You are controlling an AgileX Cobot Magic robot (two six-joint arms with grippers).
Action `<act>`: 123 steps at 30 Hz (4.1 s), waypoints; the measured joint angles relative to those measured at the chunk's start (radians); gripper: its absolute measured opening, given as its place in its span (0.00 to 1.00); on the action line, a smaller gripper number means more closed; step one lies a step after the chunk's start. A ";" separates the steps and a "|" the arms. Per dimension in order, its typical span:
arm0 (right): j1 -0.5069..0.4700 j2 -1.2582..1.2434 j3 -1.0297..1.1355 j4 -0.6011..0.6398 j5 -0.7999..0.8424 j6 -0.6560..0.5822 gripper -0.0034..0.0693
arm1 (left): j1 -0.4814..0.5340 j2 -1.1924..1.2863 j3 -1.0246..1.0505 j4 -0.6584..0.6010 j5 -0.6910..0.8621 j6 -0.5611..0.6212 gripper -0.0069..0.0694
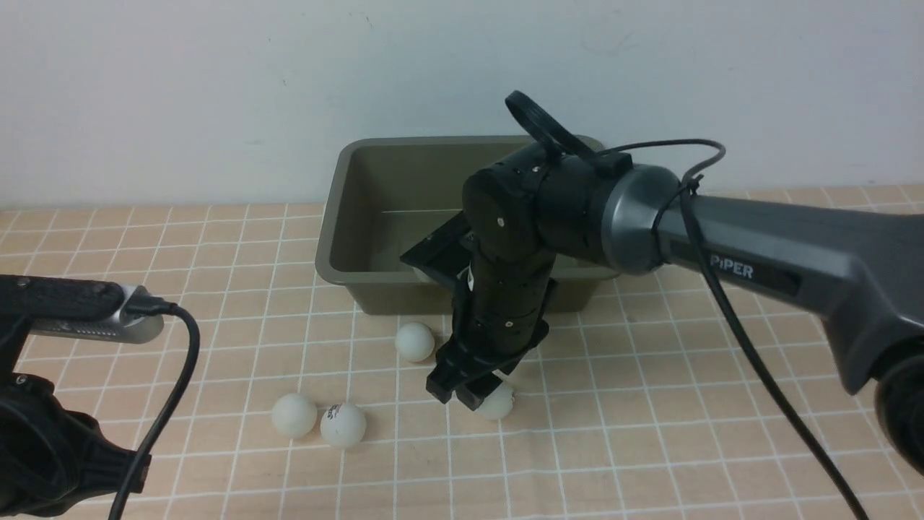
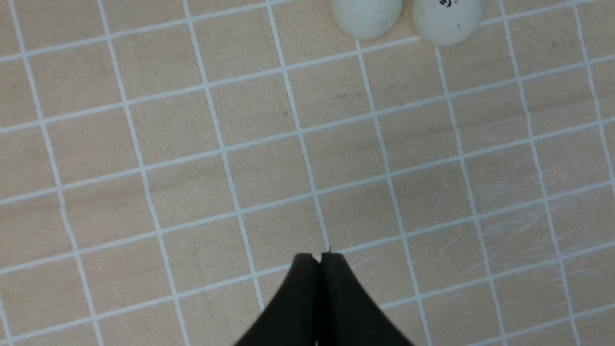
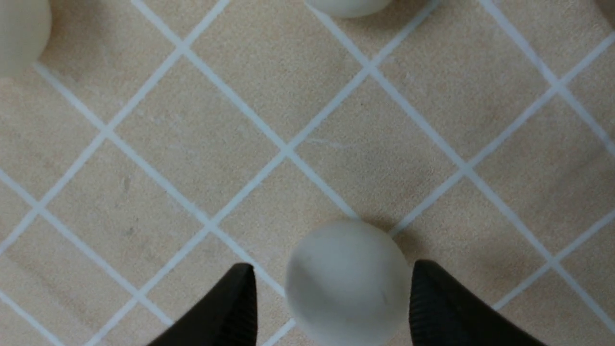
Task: Put the table tennis balls into the box on the light coffee tablecloth.
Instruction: 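Reach for and grasp a ping pong ball on the table, then release the ping pong ball into the bin and lift the gripper away, then reach for and grasp a ping pong ball on the table beside the basket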
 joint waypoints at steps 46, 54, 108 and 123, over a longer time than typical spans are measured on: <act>-0.204 0.119 -0.528 -0.032 0.057 -0.053 0.55 | 0.000 0.000 0.000 0.000 0.000 0.000 0.00; -0.278 0.192 -0.528 0.100 0.047 -0.102 0.55 | 0.000 0.000 0.000 -0.003 0.000 0.000 0.00; -0.320 -1.048 0.164 -0.051 0.143 -0.087 0.02 | -0.163 0.186 -0.074 -0.435 -0.187 0.504 0.14; -0.320 -1.127 0.330 -0.057 0.146 -0.086 0.02 | -0.309 0.284 -0.186 0.270 -0.186 -0.323 0.15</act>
